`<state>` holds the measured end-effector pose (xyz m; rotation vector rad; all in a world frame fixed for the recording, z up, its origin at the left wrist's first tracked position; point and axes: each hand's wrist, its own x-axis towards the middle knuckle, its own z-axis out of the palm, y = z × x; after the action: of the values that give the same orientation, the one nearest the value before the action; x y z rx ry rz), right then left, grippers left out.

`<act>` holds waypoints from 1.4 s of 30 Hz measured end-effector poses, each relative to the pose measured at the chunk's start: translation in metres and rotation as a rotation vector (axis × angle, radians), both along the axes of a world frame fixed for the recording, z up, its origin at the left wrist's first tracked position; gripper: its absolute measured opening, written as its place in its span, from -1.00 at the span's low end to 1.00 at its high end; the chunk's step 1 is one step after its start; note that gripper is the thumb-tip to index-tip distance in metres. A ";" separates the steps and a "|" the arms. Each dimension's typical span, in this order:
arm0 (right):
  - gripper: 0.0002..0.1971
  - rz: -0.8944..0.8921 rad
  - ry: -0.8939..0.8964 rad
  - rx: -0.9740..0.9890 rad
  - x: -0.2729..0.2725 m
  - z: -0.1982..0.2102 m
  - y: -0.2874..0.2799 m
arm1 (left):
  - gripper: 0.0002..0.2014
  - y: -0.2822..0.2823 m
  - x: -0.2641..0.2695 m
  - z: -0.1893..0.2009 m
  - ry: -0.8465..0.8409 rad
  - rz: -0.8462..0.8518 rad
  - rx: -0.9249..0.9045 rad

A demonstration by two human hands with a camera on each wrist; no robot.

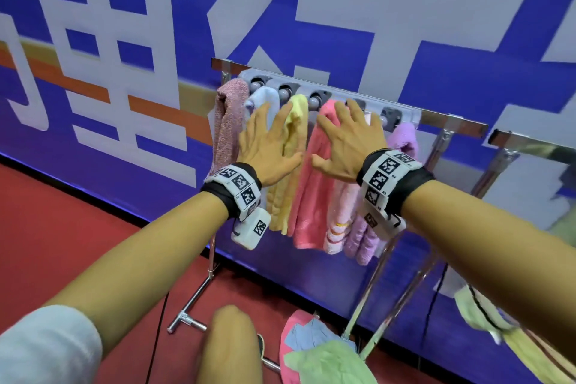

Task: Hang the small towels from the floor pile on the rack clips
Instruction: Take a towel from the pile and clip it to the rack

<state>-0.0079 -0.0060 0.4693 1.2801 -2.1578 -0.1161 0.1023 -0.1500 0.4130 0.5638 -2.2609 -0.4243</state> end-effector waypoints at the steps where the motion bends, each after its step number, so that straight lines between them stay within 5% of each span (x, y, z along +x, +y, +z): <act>1: -0.13 -0.024 -0.001 0.017 -0.004 0.000 0.013 | -0.05 0.008 -0.004 -0.002 -0.020 -0.015 -0.009; 11: -0.17 -0.160 -0.160 0.002 -0.029 -0.030 0.146 | -0.06 0.124 -0.047 -0.016 -0.194 -0.227 -0.152; 19: -0.19 -0.224 -0.364 0.032 -0.038 -0.103 0.220 | -0.12 0.187 -0.067 -0.092 -0.440 -0.383 -0.234; 27: -0.14 -0.266 -0.513 0.213 -0.045 -0.192 0.240 | -0.13 0.210 -0.073 -0.183 -0.768 -0.481 -0.257; 42: -0.18 -0.338 -0.813 0.326 -0.060 -0.352 0.247 | -0.11 0.210 -0.100 -0.311 -0.934 -0.453 -0.040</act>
<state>-0.0678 0.2411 0.1171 1.2496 -3.1567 -0.0968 0.0021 0.0595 0.1019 0.2240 -3.3116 -0.3711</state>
